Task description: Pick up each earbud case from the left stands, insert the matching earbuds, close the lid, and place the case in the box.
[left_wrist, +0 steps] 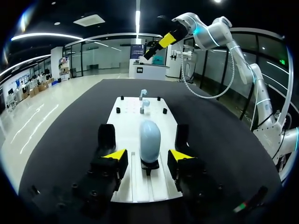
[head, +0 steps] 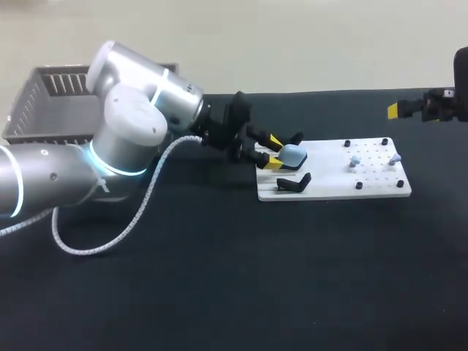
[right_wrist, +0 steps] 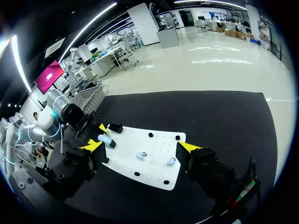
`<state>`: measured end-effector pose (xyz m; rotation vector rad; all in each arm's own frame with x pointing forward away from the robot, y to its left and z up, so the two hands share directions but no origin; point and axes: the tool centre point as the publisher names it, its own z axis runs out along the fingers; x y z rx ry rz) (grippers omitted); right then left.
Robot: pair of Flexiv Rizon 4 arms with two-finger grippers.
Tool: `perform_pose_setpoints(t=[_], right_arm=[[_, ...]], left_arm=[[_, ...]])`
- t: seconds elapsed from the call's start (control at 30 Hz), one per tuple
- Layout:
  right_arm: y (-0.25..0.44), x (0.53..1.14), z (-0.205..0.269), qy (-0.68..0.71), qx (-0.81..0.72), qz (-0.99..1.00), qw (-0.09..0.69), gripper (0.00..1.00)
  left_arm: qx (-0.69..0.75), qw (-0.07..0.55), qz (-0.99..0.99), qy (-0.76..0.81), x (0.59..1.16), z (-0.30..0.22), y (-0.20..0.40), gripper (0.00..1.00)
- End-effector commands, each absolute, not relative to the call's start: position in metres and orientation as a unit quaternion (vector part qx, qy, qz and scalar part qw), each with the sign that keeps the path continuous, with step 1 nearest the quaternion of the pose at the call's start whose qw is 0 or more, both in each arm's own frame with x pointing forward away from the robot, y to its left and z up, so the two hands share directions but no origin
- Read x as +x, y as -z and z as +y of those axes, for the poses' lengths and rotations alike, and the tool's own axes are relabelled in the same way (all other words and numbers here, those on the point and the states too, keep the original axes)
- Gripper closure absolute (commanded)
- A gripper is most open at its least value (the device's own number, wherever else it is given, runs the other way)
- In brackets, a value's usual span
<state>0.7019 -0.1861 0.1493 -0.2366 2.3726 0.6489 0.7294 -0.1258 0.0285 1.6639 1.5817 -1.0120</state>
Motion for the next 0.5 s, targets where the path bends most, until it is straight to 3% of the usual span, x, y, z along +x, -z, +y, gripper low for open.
perform_pose_setpoints(t=[0.03,0.5], right_arm=[[-0.150,0.701,-0.186,-0.247,-0.090,0.907,0.329,0.00],[-0.150,0.701,-0.186,-0.247,-0.090,0.907,0.329,0.00]], left_arm=[[0.633,0.312,0.590,0.392,0.735,-0.127,-0.027,0.41],[0.647,0.317,0.566,0.400,0.722,-0.135,-0.030,0.50]])
